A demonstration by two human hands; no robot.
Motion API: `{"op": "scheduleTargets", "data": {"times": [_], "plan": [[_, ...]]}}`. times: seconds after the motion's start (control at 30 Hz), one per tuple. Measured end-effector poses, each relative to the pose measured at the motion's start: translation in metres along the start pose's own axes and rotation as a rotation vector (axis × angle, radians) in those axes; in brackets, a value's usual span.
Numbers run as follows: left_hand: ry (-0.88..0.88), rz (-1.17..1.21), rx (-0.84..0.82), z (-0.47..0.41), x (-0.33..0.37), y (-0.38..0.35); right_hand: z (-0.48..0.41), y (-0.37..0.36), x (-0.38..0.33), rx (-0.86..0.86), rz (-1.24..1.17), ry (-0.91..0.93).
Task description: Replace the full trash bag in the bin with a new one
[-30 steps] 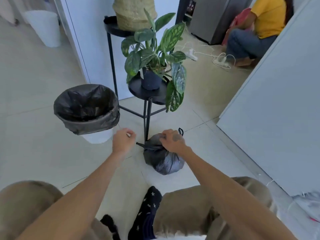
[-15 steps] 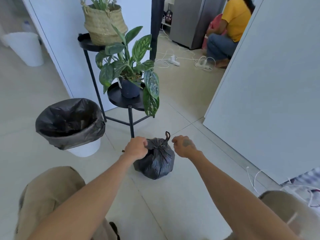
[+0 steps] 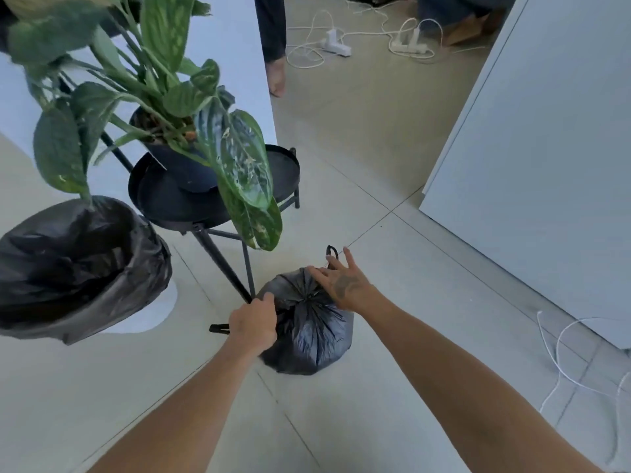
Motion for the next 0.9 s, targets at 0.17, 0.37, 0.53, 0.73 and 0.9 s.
{"op": "scheduleTargets", "data": {"times": [0.17, 0.37, 0.53, 0.73, 0.9], "plan": [[0.003, 0.005, -0.055, -0.002, 0.014, 0.016, 0.012, -0.01, 0.018, -0.013, 0.008, -0.122], [-0.069, 0.409, -0.043, 0.021, 0.052, 0.082, 0.089, 0.005, 0.053, -0.144, -0.203, -0.291], [-0.193, 0.637, -0.031, 0.071, 0.109, 0.203, 0.199, 0.086, 0.118, 0.083, -0.616, -0.633], [-0.343, 0.838, -0.09, 0.158, 0.182, 0.413, 0.363, 0.207, 0.188, -0.019, -0.892, -0.827], [-0.446, 0.91, -0.22, 0.227, 0.211, 0.566, 0.441, 0.326, 0.228, 0.194, -0.733, -0.763]]}}
Point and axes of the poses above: each hand's wrist, its own z-axis away from the middle knuckle, its own y-axis out of the back of the hand, x = y × z, the point moved 5 cm from there along -z, towards the middle knuckle, and after that the axes turned 11 degrees about x, right-handed, at the moved point
